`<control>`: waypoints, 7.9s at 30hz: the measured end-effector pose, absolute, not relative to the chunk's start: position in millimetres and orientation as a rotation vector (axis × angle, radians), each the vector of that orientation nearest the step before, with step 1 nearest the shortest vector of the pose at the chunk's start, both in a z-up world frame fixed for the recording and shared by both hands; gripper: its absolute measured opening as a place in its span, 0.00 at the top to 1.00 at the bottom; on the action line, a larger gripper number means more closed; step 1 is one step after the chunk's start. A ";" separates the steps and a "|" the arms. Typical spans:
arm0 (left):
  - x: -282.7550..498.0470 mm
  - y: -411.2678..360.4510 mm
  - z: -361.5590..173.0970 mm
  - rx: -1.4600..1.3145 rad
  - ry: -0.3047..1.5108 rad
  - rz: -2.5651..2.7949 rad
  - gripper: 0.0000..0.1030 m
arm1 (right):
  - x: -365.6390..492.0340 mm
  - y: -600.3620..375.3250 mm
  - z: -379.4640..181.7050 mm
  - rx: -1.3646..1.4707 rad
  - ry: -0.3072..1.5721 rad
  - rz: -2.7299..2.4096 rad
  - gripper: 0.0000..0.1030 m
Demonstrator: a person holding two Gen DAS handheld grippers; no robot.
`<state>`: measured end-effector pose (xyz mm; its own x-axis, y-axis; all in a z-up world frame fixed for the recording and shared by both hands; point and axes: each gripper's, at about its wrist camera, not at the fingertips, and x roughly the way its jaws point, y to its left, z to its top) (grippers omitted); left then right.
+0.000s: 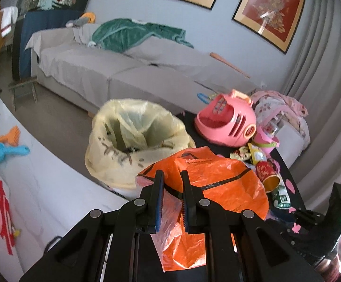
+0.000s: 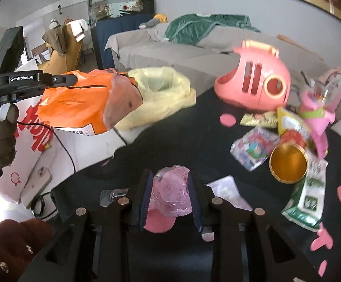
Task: Collect trash
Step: 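Drop the orange bag and pink packaging into the yellow trash bag, then move both grippers back over the trash on the black table, then grasp the clear plastic tray with the left gripper while the right gripper grasps the milk carton, then carry the tray and milk carton to the yellow trash bag and release them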
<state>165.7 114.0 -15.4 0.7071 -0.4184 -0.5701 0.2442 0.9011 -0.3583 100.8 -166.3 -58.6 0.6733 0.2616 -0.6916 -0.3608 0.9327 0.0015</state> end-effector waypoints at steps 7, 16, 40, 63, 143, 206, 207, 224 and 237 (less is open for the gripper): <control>163.7 125.1 17.4 -0.242 0.593 -0.338 0.86 | 105.6 -164.9 -17.1 -0.187 0.653 0.322 0.72; 190.1 134.7 65.8 -0.187 0.464 -0.266 0.86 | 140.6 -148.9 48.6 -0.236 0.508 0.306 0.72; 365.5 143.3 -49.0 -0.402 0.712 -0.342 0.57 | 284.1 -90.0 49.2 -0.344 0.537 0.322 0.72; 336.0 245.9 -94.8 -0.590 0.669 -0.192 0.49 | 427.2 34.5 -142.6 -0.319 1.130 0.527 0.72; 167.9 -119.1 -110.3 -0.145 1.018 -0.642 0.95 | 101.4 -357.8 -65.1 0.166 0.668 -0.139 0.59; 174.0 116.6 68.2 -0.144 0.418 -0.347 0.96 | 139.2 -126.4 81.0 -0.102 0.460 0.279 0.54; 179.8 121.0 67.3 -0.157 0.420 -0.336 0.96 | 144.1 -121.6 80.3 -0.106 0.458 0.288 0.54; 312.1 141.9 -5.4 -0.325 0.600 -0.308 0.96 | 238.9 -92.5 43.7 -0.114 0.555 0.335 0.54; 365.7 165.9 -68.9 -0.508 0.682 -0.352 0.54 | 292.2 -80.5 -2.1 -0.126 0.701 0.354 0.54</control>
